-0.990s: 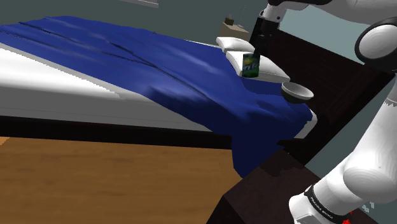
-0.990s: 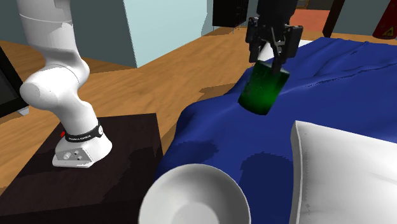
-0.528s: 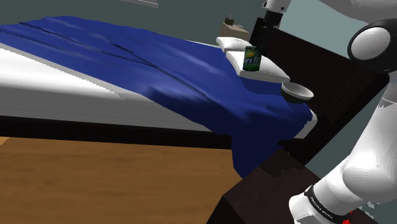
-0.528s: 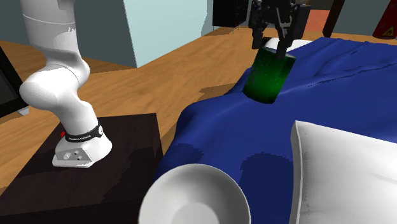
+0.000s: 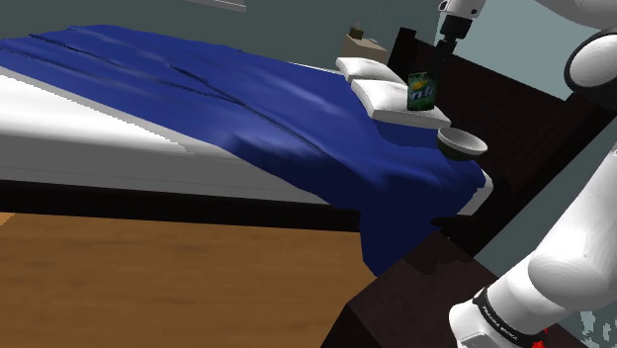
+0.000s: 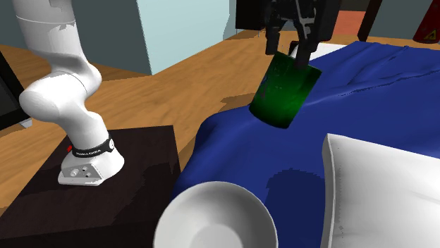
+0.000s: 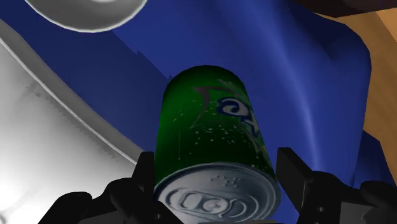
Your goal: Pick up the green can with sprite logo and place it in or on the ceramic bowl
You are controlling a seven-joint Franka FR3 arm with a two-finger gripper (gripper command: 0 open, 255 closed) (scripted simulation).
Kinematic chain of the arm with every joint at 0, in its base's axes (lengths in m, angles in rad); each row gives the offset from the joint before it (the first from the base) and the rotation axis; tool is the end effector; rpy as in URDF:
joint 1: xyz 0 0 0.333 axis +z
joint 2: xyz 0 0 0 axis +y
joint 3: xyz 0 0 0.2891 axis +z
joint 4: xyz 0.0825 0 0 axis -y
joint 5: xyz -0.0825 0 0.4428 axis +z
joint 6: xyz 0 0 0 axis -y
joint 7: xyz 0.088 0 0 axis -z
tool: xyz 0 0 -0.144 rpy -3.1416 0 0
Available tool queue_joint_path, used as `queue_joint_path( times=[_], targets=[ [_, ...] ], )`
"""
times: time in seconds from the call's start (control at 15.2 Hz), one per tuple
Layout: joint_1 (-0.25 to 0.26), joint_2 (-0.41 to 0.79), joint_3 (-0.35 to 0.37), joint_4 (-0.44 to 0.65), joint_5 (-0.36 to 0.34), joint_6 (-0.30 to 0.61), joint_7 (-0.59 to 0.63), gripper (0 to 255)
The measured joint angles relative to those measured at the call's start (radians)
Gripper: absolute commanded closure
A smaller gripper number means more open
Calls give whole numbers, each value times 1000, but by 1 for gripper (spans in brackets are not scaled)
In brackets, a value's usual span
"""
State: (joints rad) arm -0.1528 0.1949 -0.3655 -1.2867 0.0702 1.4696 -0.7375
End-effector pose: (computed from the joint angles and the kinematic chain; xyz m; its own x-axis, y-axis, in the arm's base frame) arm 0.5837 -0.2957 0.5845 0.9731 0.2306 0.0006 0.2306 -0.9731 -0.0002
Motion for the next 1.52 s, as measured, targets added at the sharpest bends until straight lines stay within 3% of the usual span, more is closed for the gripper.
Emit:
queue_joint_path(
  times=[0.59,0.92,1.25,1.52],
  targets=[
    [-105,-71,-80,-42,-15,-29,-188,255],
    [-177,-63,-130,-15,-5,-51,-307,255],
    [-268,-6,-182,78,31,-98,-434,255],
    [-262,-34,-183,9,16,-55,-441,255]
  ],
)
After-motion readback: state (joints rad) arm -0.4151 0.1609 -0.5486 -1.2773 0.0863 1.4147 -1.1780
